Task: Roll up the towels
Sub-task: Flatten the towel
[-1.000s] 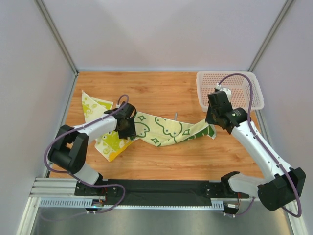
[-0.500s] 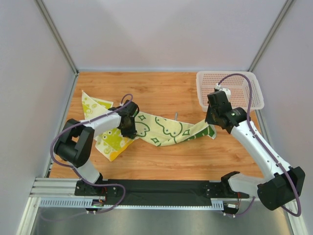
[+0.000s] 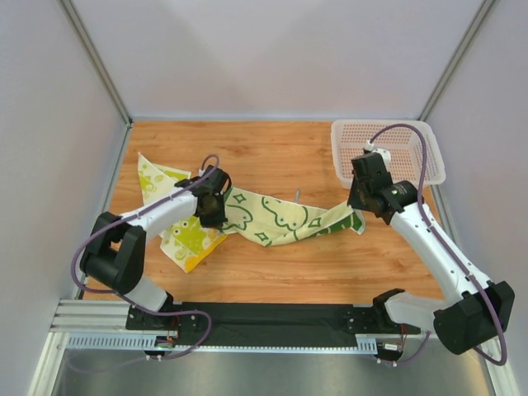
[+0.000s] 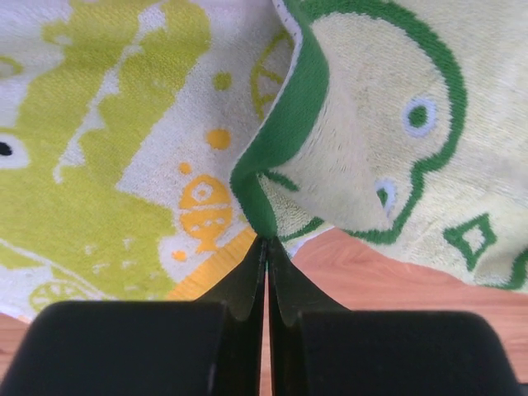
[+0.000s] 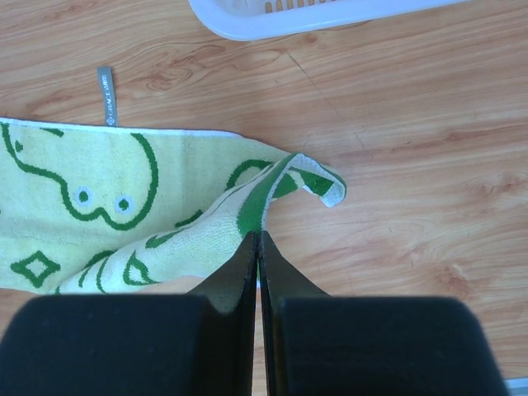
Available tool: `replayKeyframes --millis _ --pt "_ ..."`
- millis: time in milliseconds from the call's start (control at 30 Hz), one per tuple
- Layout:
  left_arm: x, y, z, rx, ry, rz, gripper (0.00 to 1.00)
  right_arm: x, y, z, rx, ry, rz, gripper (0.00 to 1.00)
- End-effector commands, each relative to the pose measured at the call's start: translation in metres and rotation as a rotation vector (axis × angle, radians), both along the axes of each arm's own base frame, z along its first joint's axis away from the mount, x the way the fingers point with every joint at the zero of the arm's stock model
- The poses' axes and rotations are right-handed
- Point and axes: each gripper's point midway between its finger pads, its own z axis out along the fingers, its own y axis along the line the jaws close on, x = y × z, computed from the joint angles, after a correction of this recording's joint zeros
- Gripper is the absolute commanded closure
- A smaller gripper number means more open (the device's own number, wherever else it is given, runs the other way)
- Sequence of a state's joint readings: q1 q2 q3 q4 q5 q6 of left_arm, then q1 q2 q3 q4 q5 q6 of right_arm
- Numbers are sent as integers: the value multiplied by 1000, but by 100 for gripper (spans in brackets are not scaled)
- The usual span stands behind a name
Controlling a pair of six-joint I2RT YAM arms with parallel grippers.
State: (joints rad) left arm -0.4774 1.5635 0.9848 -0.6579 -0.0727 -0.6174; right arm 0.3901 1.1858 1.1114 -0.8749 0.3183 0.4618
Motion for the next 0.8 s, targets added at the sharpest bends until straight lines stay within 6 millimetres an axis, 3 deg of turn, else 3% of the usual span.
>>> replayKeyframes --millis 0,67,167,200,300,333,367,400,467,500,533,600,633,733,767 --pt "4 0 44 -19 -94 -37 100 3 -2 21 13 -50 4 100" --pt "-1 4 56 -22 -110 -47 100 3 0 26 30 -59 12 100" --pt "-5 4 97 -96 -179 -54 100 10 6 38 68 -61 34 100" --pt "-6 2 108 -127 -192 -63 100 16 8 51 88 -83 35 100" --pt "6 9 149 -184 -267 -51 100 34 13 65 177 -72 30 100" --pt "17 10 174 -204 -319 -45 100 45 17 87 211 -115 38 100" --pt "22 22 181 -202 -317 -12 100 50 20 92 239 -106 47 100" --pt "30 20 187 -225 -309 -16 100 62 25 89 243 -84 53 100" --pt "57 25 234 -265 -386 -8 100 87 39 127 291 -127 107 100" --pt "63 26 226 -269 -356 0 100 89 40 112 280 -77 103 100" --pt "72 27 256 -286 -409 -12 100 98 41 140 300 -133 117 100" --pt "86 34 272 -280 -427 1 100 102 41 144 303 -108 121 100" --pt "86 36 296 -284 -476 -3 100 103 40 150 304 -117 119 100" --pt "76 45 312 -269 -514 19 100 90 33 154 300 -151 108 100" --pt "63 48 319 -276 -538 22 100 85 32 124 289 -96 99 100"
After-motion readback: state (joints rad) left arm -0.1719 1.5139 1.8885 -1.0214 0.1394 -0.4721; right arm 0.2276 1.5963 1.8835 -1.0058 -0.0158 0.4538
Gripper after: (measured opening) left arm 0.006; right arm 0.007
